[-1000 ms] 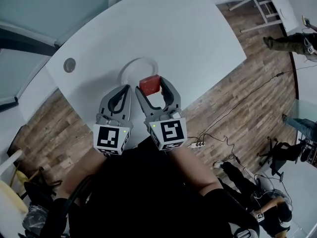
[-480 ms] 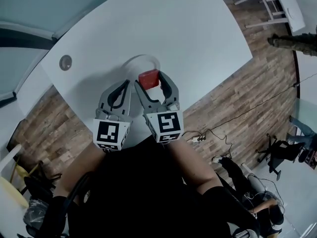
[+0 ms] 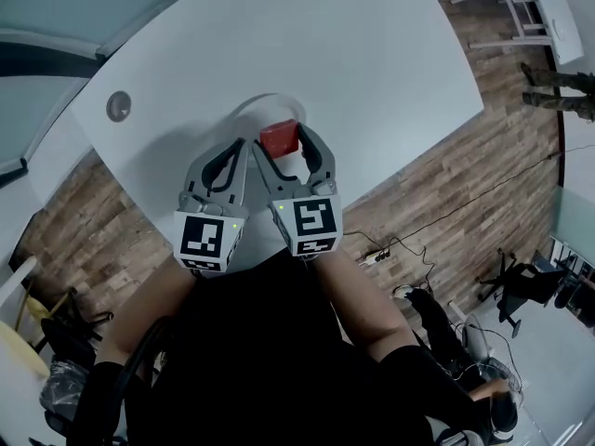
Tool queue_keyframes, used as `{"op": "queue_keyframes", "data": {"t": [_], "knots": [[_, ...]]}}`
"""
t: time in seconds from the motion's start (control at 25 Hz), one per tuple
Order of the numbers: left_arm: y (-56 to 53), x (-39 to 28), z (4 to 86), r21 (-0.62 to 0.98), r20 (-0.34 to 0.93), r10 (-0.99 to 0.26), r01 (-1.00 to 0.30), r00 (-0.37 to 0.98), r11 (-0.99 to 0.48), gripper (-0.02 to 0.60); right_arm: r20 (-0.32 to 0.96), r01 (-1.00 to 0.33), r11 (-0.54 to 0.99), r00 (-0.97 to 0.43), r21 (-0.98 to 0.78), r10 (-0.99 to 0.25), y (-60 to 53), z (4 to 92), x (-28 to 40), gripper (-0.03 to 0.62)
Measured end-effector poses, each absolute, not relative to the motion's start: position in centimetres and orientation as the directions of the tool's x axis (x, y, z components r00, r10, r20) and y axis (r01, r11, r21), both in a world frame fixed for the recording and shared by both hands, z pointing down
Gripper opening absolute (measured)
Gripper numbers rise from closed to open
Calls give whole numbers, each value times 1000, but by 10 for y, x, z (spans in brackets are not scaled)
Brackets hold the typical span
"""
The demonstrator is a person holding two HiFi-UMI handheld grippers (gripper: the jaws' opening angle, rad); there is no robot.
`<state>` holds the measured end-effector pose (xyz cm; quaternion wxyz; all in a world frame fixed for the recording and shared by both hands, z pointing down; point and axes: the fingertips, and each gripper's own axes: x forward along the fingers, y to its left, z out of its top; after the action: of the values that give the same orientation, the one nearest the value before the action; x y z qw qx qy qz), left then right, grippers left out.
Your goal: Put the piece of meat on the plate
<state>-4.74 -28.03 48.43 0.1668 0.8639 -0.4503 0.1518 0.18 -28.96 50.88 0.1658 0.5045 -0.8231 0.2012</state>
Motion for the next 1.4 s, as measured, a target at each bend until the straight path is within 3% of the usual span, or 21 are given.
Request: {"op": "queue_keyframes", "data": {"t": [1.4], "knots": [[-281, -56, 511, 172, 462, -722, -851, 515, -497, 3, 637, -895, 427, -404, -128, -656, -300, 565, -15, 304]]}}
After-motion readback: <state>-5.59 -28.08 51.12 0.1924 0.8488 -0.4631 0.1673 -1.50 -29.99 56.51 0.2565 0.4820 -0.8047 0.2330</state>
